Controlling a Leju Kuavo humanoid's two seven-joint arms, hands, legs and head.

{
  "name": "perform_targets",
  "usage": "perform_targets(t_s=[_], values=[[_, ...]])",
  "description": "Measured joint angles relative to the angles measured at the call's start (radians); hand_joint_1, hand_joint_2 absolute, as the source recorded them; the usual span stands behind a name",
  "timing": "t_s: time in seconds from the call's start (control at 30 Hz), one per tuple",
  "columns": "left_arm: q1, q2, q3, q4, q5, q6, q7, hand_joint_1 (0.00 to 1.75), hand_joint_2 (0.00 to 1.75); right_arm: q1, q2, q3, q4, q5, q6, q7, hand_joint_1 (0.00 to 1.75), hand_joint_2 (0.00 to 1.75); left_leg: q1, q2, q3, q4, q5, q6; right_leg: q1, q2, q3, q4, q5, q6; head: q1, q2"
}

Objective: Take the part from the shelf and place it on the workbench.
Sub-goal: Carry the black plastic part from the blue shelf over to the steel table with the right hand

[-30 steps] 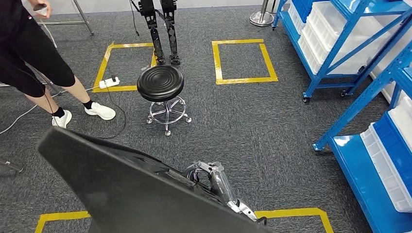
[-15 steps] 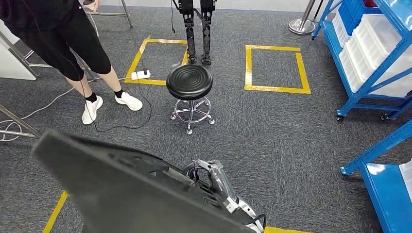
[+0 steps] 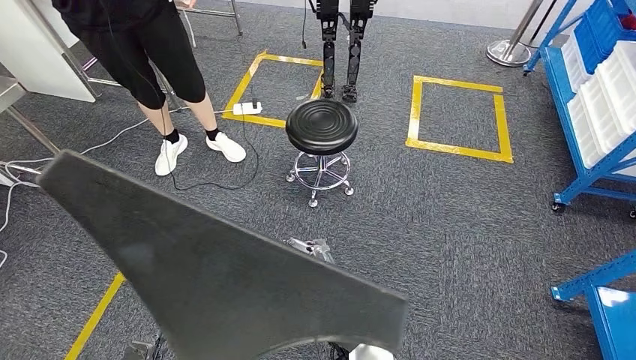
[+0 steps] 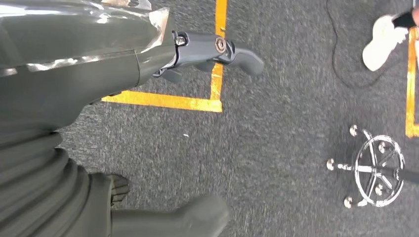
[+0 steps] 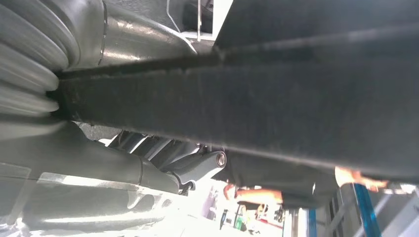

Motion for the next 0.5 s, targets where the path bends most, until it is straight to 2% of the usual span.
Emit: perform_targets(t_s=[0.03, 0.07, 0.1, 0.17, 0.2, 0.23, 0.27, 0.3, 0.33, 0.37, 0.4, 0.43, 0.5], values=[[0.002, 0.0, 0.0, 0.0, -0.003, 0.001, 0.0, 0.0, 1.75, -0.001, 0.0, 0.0, -0.001, 0.0, 0.002, 0.001, 1.75, 1.75, 0.002, -0.01, 0.006, -0.008, 0.004, 0.005, 0.001, 0.002, 0.002, 0.002, -0.003, 0.005, 0.001, 0.0], [0.002, -0.001, 0.0, 0.0, -0.006, 0.001, 0.0, 0.0, 1.75, -0.002, 0.0, 0.0, -0.002, 0.0, 0.003, 0.001, 1.75, 1.75, 0.005, -0.021, 0.013, -0.018, 0.009, 0.01, 0.002, 0.015, -0.001, 0.015, -0.012, 0.008, 0.002, 0.0], [0.002, -0.003, 0.0, 0.0, -0.008, 0.002, 0.0, 0.0, 1.75, -0.002, -0.001, 0.0, -0.002, 0.0, 0.004, 0.001, 1.75, 1.75, 0.008, -0.032, 0.02, -0.026, 0.013, 0.014, 0.002, 0.036, -0.016, 0.05, -0.029, 0.008, 0.003, 0.0], [0.0, -0.006, -0.001, 0.0, -0.01, 0.007, 0.0, 0.0, 1.75, 0.001, -0.004, -0.001, -0.003, 0.0, 0.004, 0.001, 1.75, 1.75, 0.012, -0.054, 0.026, -0.032, 0.016, 0.019, -0.001, 0.079, -0.076, 0.172, -0.08, 0.001, 0.007, 0.0], [0.0, -0.007, -0.001, 0.0, -0.011, 0.009, 0.0, 0.0, 1.75, 0.005, -0.007, -0.001, -0.003, 0.0, 0.003, 0.001, 1.75, 1.75, 0.012, -0.067, 0.026, -0.031, 0.016, 0.02, -0.002, 0.088, -0.111, 0.234, -0.1, 0.0, 0.009, 0.0], [0.001, -0.008, -0.002, 0.0, -0.011, 0.012, 0.0, 0.0, 1.75, 0.009, -0.01, -0.002, -0.003, 0.0, 0.003, 0.002, 1.75, 1.75, 0.012, -0.08, 0.026, -0.031, 0.015, 0.02, -0.003, 0.092, -0.133, 0.268, -0.106, 0.003, 0.009, 0.0], [0.001, -0.008, -0.002, 0.0, -0.011, 0.014, 0.0, 0.0, 1.75, 0.012, -0.013, -0.002, -0.003, 0.0, 0.003, 0.002, 1.75, 1.75, 0.012, -0.094, 0.027, -0.03, 0.014, 0.019, -0.005, 0.094, -0.138, 0.265, -0.095, 0.011, 0.009, 0.0], [0.002, -0.009, -0.002, 0.0, -0.01, 0.016, 0.0, 0.0, 1.75, 0.014, -0.015, -0.002, -0.004, 0.0, 0.004, 0.002, 1.75, 1.75, 0.013, -0.108, 0.028, -0.029, 0.013, 0.018, -0.007, 0.097, -0.124, 0.223, -0.069, 0.021, 0.009, 0.0], [0.002, -0.01, -0.002, 0.0, -0.008, 0.019, 0.0, 0.0, 1.75, 0.014, -0.016, -0.002, -0.004, -0.001, 0.006, 0.001, 1.75, 1.75, 0.014, -0.122, 0.029, -0.027, 0.011, 0.014, -0.011, 0.107, -0.095, 0.154, -0.036, 0.031, 0.009, 0.0], [0.002, -0.011, -0.002, 0.0, -0.005, 0.022, 0.0, 0.0, 1.75, 0.013, -0.016, -0.003, -0.004, -0.003, 0.009, 0.001, 1.75, 1.75, 0.013, -0.135, 0.029, -0.022, 0.007, 0.009, -0.014, 0.121, -0.067, 0.087, -0.008, 0.036, 0.01, 0.0], [0.002, -0.012, -0.002, -0.001, -0.002, 0.024, 0.0, 0.0, 1.75, 0.012, -0.016, -0.002, -0.004, -0.006, 0.015, 0.0, 1.75, 1.75, 0.012, -0.145, 0.027, -0.017, 0.003, 0.003, -0.017, 0.131, -0.044, 0.038, 0.012, 0.036, 0.01, 0.0], [0.003, -0.012, -0.001, -0.001, 0.001, 0.026, 0.0, 0.0, 1.75, 0.01, -0.015, -0.002, -0.003, -0.01, 0.021, -0.001, 1.75, 1.75, 0.011, -0.153, 0.024, -0.014, 0.0, -0.003, -0.018, 0.138, -0.032, 0.012, 0.022, 0.031, 0.009, 0.0], [0.008, -0.012, 0.0, -0.003, 0.005, 0.029, 0.0, 0.0, 1.75, 0.001, -0.01, 0.001, -0.001, -0.02, 0.039, -0.001, 1.75, 1.75, 0.014, -0.165, 0.019, -0.012, -0.003, -0.012, -0.017, 0.129, -0.026, 0.006, 0.025, 0.014, 0.009, 0.0]])
